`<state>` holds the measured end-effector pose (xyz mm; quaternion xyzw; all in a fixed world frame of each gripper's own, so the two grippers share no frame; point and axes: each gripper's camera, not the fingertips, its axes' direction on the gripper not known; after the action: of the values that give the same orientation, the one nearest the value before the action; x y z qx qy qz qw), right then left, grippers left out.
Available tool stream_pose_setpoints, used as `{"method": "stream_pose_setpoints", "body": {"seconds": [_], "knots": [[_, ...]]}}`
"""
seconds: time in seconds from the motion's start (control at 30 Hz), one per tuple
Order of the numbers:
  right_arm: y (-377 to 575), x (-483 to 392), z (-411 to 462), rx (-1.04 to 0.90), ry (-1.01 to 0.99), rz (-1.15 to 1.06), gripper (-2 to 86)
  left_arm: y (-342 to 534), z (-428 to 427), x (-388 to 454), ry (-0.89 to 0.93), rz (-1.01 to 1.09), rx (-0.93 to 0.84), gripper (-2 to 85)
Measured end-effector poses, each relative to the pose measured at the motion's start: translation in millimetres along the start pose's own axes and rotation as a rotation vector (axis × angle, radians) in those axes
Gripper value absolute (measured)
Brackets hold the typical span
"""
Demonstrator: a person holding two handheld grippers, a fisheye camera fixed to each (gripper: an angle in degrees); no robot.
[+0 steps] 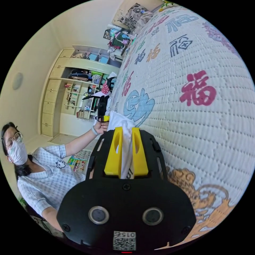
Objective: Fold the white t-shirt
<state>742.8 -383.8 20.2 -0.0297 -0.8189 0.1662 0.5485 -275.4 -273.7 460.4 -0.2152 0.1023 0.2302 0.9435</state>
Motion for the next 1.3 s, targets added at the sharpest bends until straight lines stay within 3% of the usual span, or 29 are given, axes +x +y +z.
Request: {"method": "stream_pose_setpoints", "body": {"seconds": [0.1, 0.17, 0.4, 0.63, 0.93, 1.3], "knots": [[0, -7, -2, -0.036, -0.039, -0.030, 4.8, -10, 10, -2, 0.014, -0.025, -0.053, 3.0], [0, -18, -12, -0.031, 0.003, -0.058, 4.3, -16, 5, 15, -0.063, 0.083, -0.028, 0.9], [3, -101, -44, 0.021, 0.166, -0.323, 4.2, -29, -16, 90, -0.083, 0.389, 0.079, 0.2], [65, -166, -15, -0.097, 0.338, -0.551, 4.4, 28, -3, 145, -0.234, 0.615, -0.050, 0.2], [173, -175, 72, -0.302, 0.497, -0.615, 4.3, 120, 40, 145, -0.312, 0.545, -0.158, 0.2], [203, -147, 119, -0.447, 0.601, -0.535, 6.1, 158, 70, 154, -0.460, 0.460, -0.198, 4.8]]}}
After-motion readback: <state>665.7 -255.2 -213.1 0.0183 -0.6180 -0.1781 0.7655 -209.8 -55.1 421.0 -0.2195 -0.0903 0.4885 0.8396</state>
